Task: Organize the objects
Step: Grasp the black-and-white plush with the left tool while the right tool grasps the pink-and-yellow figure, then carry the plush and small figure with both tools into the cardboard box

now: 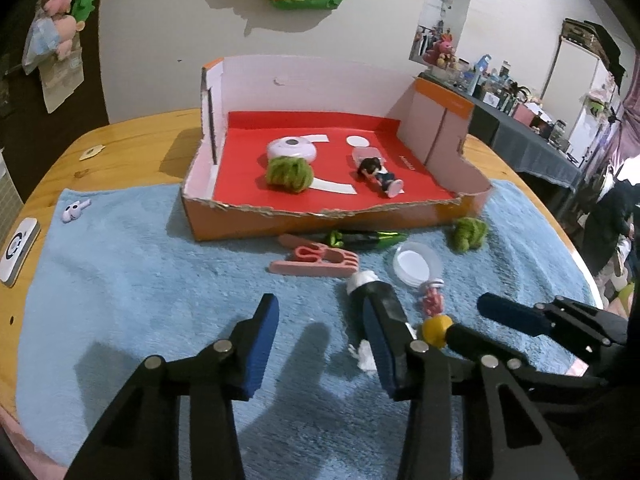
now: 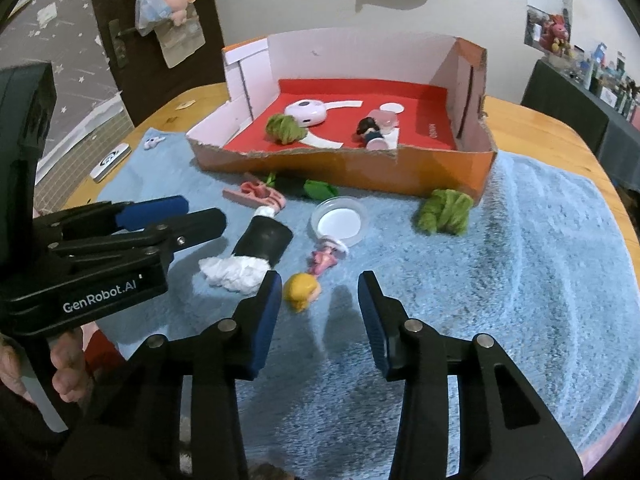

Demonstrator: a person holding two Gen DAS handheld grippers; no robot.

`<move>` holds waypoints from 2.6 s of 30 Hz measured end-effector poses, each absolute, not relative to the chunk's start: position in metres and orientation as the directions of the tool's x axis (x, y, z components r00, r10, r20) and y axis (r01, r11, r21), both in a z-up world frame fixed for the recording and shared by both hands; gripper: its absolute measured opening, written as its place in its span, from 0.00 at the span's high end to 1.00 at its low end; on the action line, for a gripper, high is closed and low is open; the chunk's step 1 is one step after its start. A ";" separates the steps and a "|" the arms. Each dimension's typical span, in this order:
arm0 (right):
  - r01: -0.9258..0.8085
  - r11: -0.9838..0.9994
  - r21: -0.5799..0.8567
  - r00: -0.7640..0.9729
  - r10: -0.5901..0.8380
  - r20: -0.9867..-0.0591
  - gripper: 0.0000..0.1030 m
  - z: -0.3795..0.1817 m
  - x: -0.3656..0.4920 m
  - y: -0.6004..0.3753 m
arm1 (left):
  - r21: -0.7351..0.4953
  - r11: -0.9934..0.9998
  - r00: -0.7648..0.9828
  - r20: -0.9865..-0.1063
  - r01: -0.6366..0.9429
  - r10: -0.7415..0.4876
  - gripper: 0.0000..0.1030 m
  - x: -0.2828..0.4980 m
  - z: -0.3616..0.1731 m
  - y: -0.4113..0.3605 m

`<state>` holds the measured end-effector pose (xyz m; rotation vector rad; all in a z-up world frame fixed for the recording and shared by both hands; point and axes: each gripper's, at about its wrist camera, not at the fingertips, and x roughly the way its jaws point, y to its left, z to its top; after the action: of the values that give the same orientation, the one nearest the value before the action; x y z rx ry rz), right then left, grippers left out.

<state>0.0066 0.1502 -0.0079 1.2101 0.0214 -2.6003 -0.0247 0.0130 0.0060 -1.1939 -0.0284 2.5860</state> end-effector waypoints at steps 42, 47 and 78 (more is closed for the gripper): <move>0.239 -0.957 0.163 -0.572 -0.274 -0.773 0.69 -0.024 -0.031 0.166 | -0.163 -0.914 -0.517 -0.781 -0.371 0.349 0.64 -0.030 -0.018 0.044; 0.233 -0.959 0.162 -0.570 -0.270 -0.776 0.69 -0.024 -0.038 0.168 | -0.160 -0.916 -0.518 -0.783 -0.367 0.344 0.64 -0.034 -0.018 0.046; 0.259 -0.949 0.181 -0.600 -0.305 -0.739 0.84 -0.012 -0.021 0.163 | -0.196 -0.911 -0.551 -0.743 -0.362 0.379 0.78 -0.028 -0.007 0.038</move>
<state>-0.0208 0.1626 -0.0124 1.1967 -0.0781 -2.5580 -0.0279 0.0380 -0.0075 -1.1799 -0.0279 2.4478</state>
